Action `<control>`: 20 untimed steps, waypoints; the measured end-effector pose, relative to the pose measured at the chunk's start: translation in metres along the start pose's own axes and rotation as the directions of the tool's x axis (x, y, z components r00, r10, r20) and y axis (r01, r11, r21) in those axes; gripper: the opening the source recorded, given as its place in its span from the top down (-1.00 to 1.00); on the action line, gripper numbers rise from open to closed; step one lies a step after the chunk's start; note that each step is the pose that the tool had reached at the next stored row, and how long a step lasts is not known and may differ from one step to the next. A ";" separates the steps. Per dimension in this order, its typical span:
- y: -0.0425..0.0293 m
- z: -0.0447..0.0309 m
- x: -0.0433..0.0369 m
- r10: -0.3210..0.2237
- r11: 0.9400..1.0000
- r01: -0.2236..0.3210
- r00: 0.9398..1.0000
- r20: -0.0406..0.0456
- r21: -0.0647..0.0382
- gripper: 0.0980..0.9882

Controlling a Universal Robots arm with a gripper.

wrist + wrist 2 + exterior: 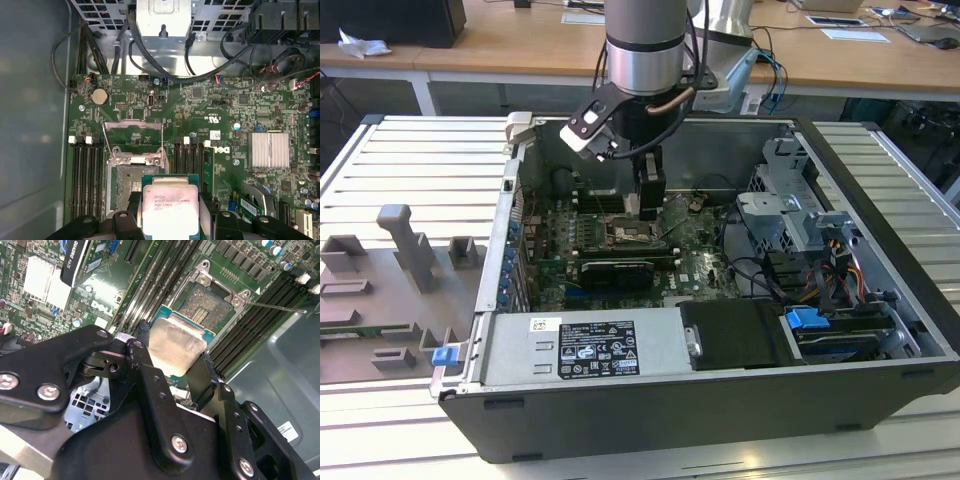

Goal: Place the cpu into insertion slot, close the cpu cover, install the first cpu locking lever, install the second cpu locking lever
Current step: 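Place the cpu into insertion slot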

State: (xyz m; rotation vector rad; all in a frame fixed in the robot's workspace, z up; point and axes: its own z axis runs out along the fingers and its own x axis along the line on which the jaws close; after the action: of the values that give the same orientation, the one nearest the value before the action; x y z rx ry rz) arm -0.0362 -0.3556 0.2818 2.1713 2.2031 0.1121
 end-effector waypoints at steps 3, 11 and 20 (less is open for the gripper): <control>-0.0001 0.0007 0.0000 0.000 1.000 0.000 1.000 0.000 0.002 0.00; -0.0013 0.0017 0.0000 0.000 1.000 0.000 1.000 0.000 0.007 0.00; -0.0066 0.0065 0.0001 0.005 1.000 -0.005 1.000 0.000 0.012 0.00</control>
State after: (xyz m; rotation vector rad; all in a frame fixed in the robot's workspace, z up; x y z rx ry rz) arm -0.0422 -0.3555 0.2748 2.1837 2.2039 0.0985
